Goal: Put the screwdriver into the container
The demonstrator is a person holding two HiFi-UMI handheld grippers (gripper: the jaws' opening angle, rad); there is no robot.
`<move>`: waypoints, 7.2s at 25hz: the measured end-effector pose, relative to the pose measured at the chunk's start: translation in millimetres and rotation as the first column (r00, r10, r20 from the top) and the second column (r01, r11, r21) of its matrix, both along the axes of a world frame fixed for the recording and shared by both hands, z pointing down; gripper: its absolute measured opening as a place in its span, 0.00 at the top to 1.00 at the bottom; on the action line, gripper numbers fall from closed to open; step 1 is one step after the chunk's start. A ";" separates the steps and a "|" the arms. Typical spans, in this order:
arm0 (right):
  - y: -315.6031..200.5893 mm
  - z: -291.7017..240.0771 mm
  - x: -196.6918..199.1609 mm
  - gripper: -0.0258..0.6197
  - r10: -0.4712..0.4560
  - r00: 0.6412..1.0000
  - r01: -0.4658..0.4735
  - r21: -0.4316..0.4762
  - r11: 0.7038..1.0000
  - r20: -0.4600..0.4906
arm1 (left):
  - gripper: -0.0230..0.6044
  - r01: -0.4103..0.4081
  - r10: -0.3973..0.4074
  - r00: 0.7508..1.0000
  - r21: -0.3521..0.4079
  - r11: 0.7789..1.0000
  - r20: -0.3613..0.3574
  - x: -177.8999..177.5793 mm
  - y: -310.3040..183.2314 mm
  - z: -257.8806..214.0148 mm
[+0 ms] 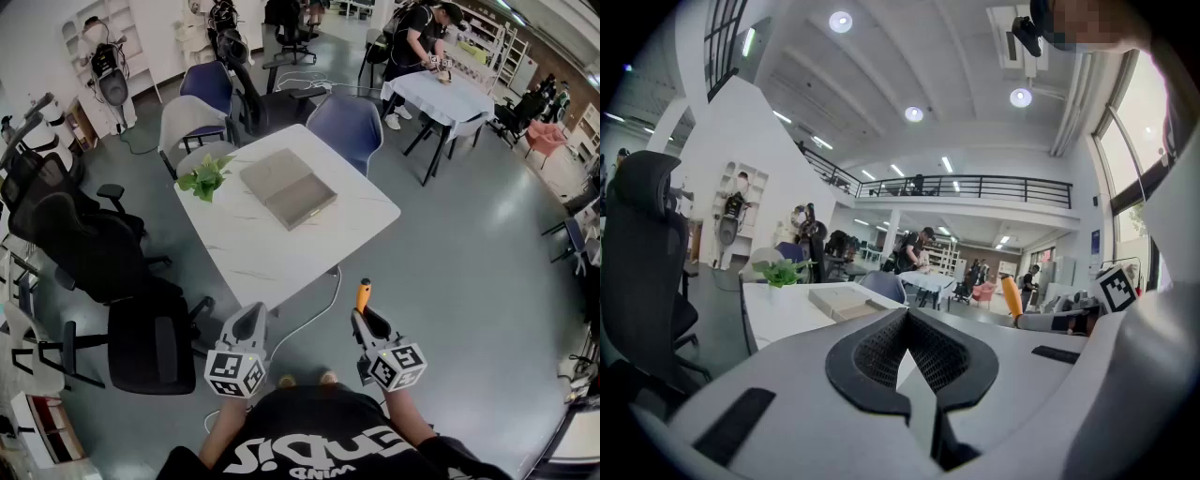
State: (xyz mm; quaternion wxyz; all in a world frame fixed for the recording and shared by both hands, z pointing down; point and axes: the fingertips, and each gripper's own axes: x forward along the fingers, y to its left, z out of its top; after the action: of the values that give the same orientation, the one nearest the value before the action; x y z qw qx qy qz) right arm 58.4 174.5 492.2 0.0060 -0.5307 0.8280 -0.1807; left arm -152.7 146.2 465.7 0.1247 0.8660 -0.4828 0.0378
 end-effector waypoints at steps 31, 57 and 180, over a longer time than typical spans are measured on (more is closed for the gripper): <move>-7.5 3.5 67.8 0.85 -0.176 0.984 0.176 0.014 0.984 -0.008 | 0.94 0.131 -0.131 0.991 0.021 0.991 -0.018 90.2 -3.1 3.8; -249.1 -6.9 66.5 0.85 -0.144 0.990 0.144 0.038 0.989 -0.006 | 0.94 0.094 -0.094 0.995 0.007 0.996 -0.023 81.5 -244.5 3.6; -473.0 146.1 -67.3 0.94 -0.710 0.210 0.744 -0.362 0.562 -0.673 | 0.94 0.285 -0.293 0.955 -0.127 0.950 -0.045 68.4 -320.7 30.6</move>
State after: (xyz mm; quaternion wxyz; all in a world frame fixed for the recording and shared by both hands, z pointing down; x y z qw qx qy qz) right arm -8.8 -298.5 638.3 -0.4172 -0.1015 0.8980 0.0965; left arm -84.3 -174.5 496.3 0.1956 0.7778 -0.5969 0.0204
